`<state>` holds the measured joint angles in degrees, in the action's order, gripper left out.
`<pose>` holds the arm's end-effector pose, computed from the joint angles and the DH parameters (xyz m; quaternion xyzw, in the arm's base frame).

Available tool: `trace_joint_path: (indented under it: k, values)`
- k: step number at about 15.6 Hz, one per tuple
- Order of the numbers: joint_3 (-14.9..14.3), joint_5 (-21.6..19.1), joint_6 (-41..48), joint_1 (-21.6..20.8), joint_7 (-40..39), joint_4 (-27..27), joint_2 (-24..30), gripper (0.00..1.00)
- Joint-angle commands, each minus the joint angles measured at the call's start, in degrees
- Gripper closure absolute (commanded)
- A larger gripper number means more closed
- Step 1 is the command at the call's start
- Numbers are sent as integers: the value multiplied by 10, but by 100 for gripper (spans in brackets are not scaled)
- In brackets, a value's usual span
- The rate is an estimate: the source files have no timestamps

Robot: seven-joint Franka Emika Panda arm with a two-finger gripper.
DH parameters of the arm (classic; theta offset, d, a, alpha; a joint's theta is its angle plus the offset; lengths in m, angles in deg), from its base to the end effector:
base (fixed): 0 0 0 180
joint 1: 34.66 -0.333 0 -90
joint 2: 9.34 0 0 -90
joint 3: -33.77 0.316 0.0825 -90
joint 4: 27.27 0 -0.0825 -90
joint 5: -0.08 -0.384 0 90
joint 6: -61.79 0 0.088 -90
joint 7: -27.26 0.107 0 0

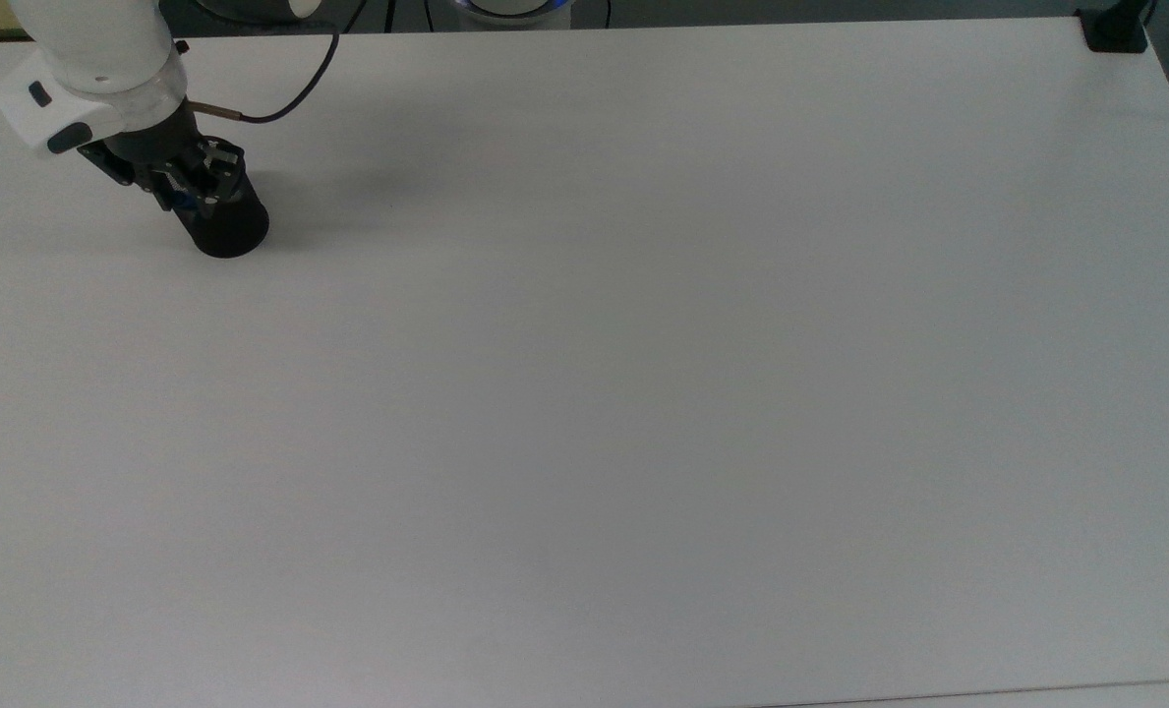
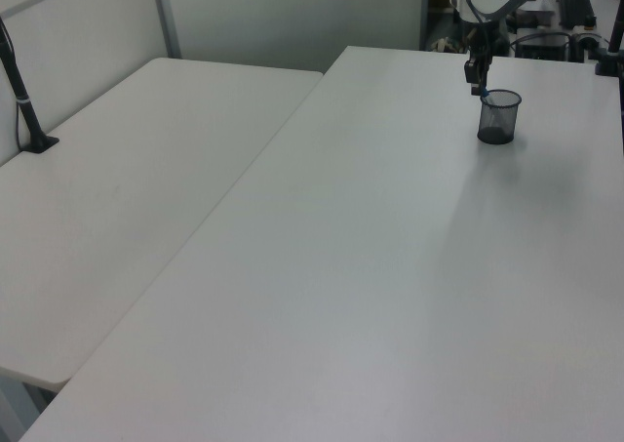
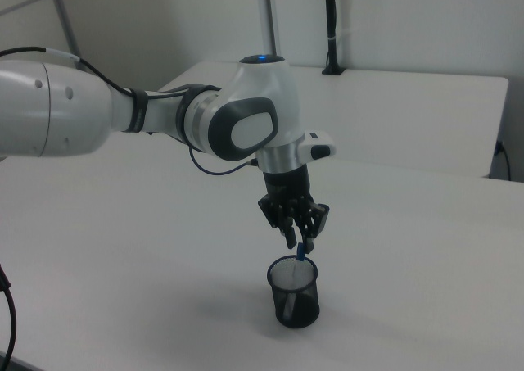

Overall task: Remove the marker
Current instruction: 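Lower the gripper into the cup and close it on the blue marker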

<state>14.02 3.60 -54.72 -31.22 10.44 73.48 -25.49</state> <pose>0.5866 -0.2379 0.4159 0.9966 -0.0354 -0.0214 0.0715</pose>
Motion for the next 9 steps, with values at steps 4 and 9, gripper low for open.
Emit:
trace_joint_path:
  k: [4,9]
  values:
    - [-4,4,-14,-6,-13,1,-4,72]
    - [-5,3,-8,-6,-16,1,11,76]
